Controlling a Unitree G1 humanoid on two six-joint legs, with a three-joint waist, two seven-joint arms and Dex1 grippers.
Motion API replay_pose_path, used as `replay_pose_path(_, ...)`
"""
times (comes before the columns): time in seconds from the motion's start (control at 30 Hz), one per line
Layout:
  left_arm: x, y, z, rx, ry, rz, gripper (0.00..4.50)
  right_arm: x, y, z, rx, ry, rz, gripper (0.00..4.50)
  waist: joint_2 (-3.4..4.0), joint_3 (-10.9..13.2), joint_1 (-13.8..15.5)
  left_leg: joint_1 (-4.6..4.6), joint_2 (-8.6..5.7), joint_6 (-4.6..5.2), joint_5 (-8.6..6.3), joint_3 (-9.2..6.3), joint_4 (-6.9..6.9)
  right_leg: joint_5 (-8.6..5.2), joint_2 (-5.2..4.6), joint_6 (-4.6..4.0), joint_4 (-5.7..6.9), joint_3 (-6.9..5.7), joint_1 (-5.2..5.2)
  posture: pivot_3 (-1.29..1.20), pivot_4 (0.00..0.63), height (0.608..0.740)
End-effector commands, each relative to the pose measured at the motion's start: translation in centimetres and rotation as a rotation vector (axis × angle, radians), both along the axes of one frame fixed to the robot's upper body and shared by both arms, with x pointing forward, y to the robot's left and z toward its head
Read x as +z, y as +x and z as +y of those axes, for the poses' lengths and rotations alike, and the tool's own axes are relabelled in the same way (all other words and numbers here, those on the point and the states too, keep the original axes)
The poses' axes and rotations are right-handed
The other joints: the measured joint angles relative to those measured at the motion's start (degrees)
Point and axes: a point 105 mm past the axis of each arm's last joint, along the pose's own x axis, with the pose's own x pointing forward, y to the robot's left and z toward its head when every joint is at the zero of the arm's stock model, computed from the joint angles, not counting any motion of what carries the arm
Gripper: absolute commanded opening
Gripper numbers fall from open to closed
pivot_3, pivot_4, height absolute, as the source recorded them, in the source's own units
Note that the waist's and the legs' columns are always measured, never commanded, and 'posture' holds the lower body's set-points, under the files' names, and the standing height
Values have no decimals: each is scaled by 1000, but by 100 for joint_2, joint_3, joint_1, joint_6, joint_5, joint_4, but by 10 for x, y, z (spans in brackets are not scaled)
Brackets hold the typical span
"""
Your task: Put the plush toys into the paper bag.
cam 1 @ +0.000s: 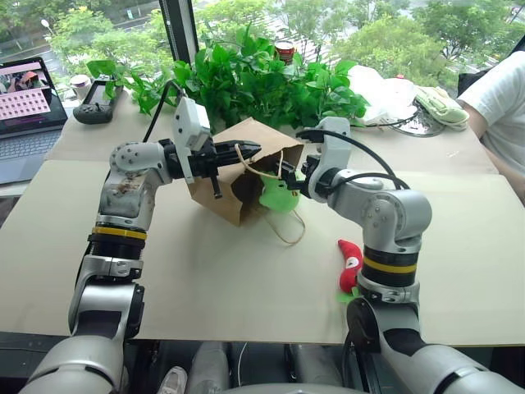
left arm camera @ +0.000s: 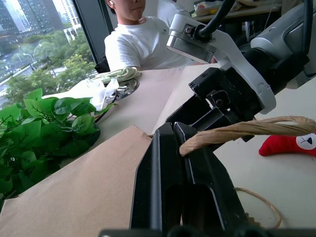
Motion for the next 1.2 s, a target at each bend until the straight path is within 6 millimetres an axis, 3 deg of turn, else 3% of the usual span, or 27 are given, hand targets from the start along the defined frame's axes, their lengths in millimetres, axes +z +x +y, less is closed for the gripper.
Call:
replay_pose_path(0.03,14,-3,0,-3,-6,-53,0,-2,-17,-5,103,-109,-30,4432,0,0,33,-1,0,0,0,-1,0,0,0,0,-1,0,3,0,150,740)
replay_pose_path(0.2,13,-3,1,-2,-4,-50,0,-23,-22,5,141,-109,27,4432,0,0,-29,0,0,1,-1,-2,-1,0,4,0,-3,5,-3,0,150,740)
replay_pose_path(0.5,13,-3,0,-7,-4,-51,0,-50,-8,5,25,-3,98,4432,1,0,-83,2,1,-2,3,-8,1,0,9,0,1,6,3,0,150,740)
replay_pose_path(0.6,13,-4,0,-8,-4,-51,0,-48,-7,7,24,30,77,3732,1,0,-89,0,1,-2,2,-9,0,0,9,0,0,6,2,0,150,740)
replay_pose_path(0.87,13,-4,0,-9,-3,-49,0,-41,-11,15,72,64,44,975,1,0,-119,2,2,-2,3,-9,-1,0,10,0,2,6,2,0,150,740)
replay_pose_path(1.2,12,-3,1,-6,-4,-47,0,-37,-14,19,104,60,29,975,1,0,-118,2,2,-2,2,-9,-1,0,10,0,2,6,2,0,150,740)
